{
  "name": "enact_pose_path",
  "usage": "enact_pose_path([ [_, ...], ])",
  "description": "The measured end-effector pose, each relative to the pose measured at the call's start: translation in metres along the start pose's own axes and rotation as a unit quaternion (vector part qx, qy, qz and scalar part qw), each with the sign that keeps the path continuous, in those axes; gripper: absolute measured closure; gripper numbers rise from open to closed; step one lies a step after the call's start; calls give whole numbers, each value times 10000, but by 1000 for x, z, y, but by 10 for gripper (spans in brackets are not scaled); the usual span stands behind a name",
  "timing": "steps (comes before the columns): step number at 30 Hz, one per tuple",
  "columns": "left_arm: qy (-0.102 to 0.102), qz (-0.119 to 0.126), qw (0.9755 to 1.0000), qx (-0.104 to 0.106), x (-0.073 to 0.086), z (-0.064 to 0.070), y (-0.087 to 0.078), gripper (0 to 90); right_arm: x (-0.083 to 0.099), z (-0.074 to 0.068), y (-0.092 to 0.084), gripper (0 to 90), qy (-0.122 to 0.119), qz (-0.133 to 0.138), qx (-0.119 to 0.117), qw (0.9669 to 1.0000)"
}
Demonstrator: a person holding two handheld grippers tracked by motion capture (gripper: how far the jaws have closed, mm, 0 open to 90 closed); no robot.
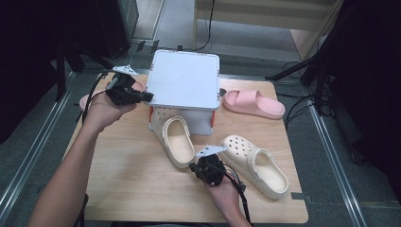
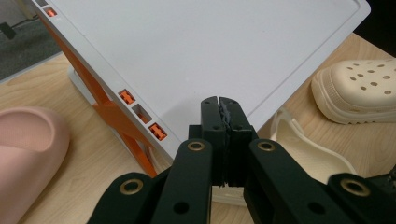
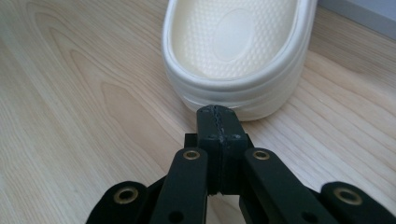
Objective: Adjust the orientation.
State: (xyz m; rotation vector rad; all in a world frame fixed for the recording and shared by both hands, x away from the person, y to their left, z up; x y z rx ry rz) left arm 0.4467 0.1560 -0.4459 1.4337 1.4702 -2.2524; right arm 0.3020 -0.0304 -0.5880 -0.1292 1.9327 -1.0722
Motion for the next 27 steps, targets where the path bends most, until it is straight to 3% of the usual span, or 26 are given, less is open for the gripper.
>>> enact_pose_path([
  [11,-12,1,10000,24,0,2,1,895,-37,-19,24,900,-97,371,-196,9991],
  [17,-18,11,10000,35,0,2,1,895,-61,-7,41,900,7,455,-90,9989],
  [20,-13,23,10000,16,-1,0,1,896,-71,-4,48,900,109,522,-217,9983],
  [23,-23,16,10000,55,0,2,1,896,-76,2,53,900,-87,526,83,9985],
  [27,-20,23,10000,32,-1,2,1,896,-87,12,59,900,67,595,210,9980],
])
Point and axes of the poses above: each handheld gripper's, and its own axes: y roughly forward along the jaws, x roughly out of its underside, z roughly to its right, the point moved 10 cm from there along y, roughly forward along the jaws, and after that the axes turned 4 degrees about -x, right-handed, at the moved point
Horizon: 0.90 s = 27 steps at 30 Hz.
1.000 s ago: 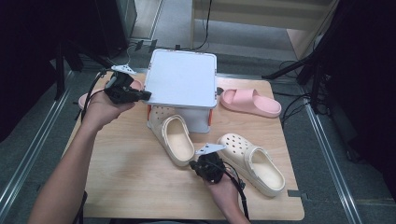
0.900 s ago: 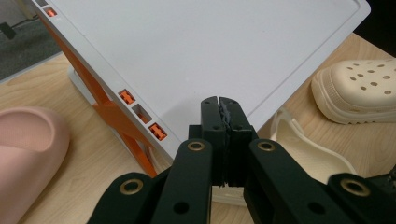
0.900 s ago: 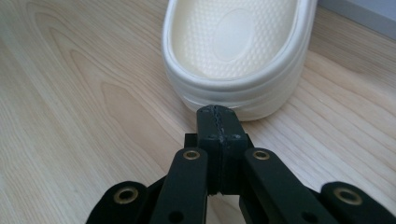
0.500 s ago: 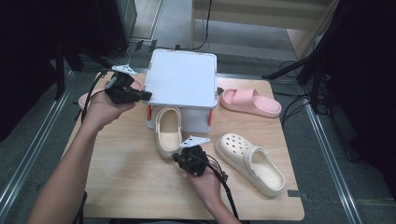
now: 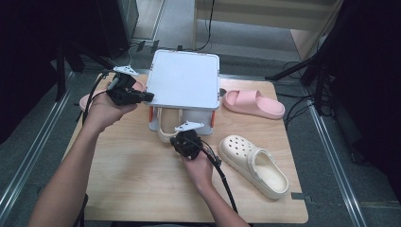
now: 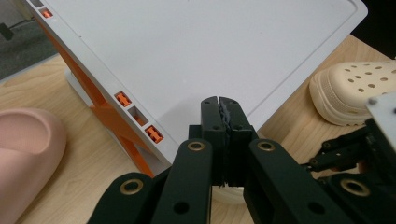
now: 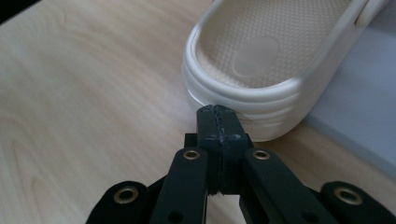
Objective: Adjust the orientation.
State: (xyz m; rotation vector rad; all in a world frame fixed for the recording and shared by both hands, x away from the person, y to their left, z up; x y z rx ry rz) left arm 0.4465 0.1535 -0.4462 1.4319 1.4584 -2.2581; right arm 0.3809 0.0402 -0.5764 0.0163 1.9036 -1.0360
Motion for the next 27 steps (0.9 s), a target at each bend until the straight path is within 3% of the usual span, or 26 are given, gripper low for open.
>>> enact_pose_path([
  [7,8,21,10000,42,-1,3,2,896,-16,14,13,890,85,109,205,9997],
  [14,-1,38,10000,21,-1,2,2,896,-24,21,23,900,197,230,173,9994],
  [20,-4,37,10000,3,-1,3,2,896,-25,21,25,900,-7,164,263,9995],
  [27,-18,83,10000,-11,-2,3,4,896,-26,22,26,900,1,142,309,9994],
])
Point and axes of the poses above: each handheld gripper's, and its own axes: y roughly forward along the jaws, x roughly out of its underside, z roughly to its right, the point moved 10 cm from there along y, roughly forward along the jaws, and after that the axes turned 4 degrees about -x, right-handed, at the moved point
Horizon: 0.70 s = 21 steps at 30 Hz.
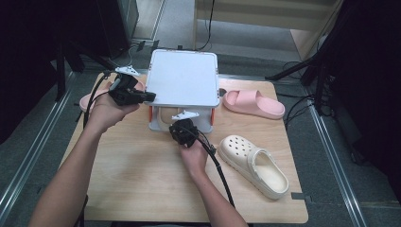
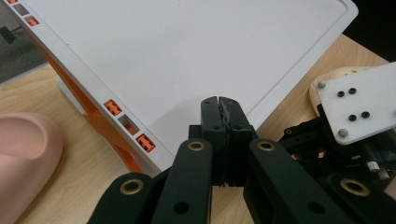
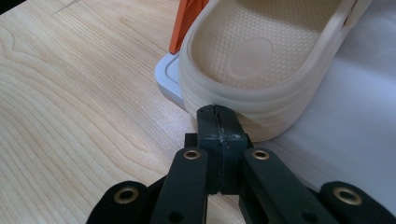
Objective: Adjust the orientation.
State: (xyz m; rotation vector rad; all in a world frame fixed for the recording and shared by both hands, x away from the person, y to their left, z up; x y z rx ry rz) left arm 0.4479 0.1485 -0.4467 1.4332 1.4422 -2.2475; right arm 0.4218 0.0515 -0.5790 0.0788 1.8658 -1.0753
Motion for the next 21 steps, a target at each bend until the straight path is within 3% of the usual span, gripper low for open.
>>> enact_pose_path([
  [4,-7,21,10000,-25,-1,-1,0,884,1,-3,-4,884,49,-33,-107,9999],
  [8,-154,45,9998,79,-2,-2,0,791,3,-12,-17,861,45,15,-351,9994],
  [10,-218,15,9997,69,-2,-2,-2,740,5,-16,-28,830,-98,11,-414,9991],
  [15,-353,117,9992,152,-6,2,-15,625,10,-22,-56,785,-198,66,-664,9976],
  [19,-344,41,9993,130,-4,9,-23,530,17,-22,-82,743,-361,91,-807,9960],
  [21,-357,154,9990,206,-1,15,-26,514,20,-21,-93,734,-405,106,-846,9955],
])
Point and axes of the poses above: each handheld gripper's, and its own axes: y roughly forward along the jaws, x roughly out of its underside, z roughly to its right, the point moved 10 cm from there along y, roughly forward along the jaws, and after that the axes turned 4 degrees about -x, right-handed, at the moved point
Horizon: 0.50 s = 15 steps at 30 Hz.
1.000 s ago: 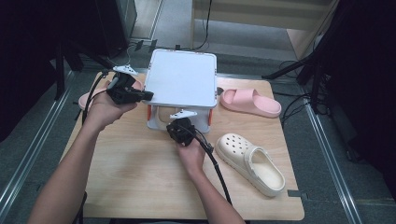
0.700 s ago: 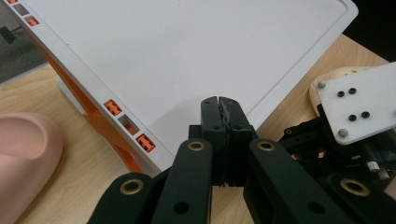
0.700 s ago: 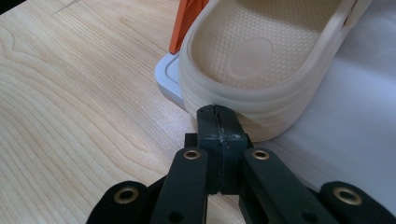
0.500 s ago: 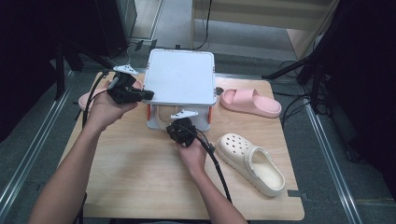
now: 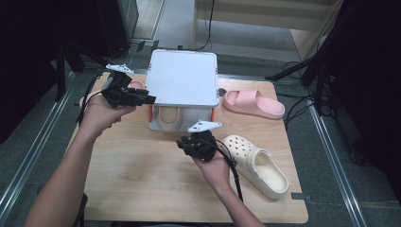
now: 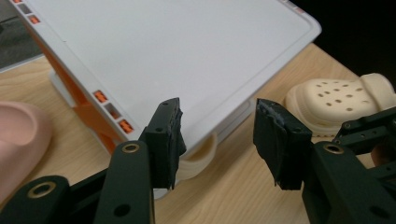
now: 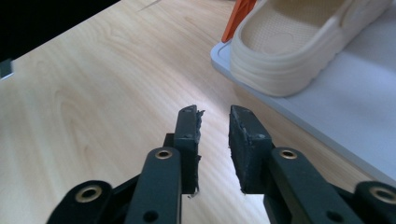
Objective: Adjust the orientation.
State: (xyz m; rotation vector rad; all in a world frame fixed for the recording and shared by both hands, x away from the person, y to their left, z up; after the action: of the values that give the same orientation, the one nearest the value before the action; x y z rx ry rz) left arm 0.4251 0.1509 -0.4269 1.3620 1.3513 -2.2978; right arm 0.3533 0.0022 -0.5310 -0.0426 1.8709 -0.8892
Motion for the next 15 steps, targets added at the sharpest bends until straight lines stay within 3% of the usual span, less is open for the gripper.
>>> enact_pose_path([
  [3,24,-95,9999,-56,6,5,-1,502,6,-1,-17,732,25,-12,-55,10000],
  [9,57,-35,9999,-123,18,14,-6,488,17,3,-47,688,133,52,-128,9998],
  [15,41,-32,9999,-118,32,20,-6,472,34,20,-72,680,178,190,-45,9997],
])
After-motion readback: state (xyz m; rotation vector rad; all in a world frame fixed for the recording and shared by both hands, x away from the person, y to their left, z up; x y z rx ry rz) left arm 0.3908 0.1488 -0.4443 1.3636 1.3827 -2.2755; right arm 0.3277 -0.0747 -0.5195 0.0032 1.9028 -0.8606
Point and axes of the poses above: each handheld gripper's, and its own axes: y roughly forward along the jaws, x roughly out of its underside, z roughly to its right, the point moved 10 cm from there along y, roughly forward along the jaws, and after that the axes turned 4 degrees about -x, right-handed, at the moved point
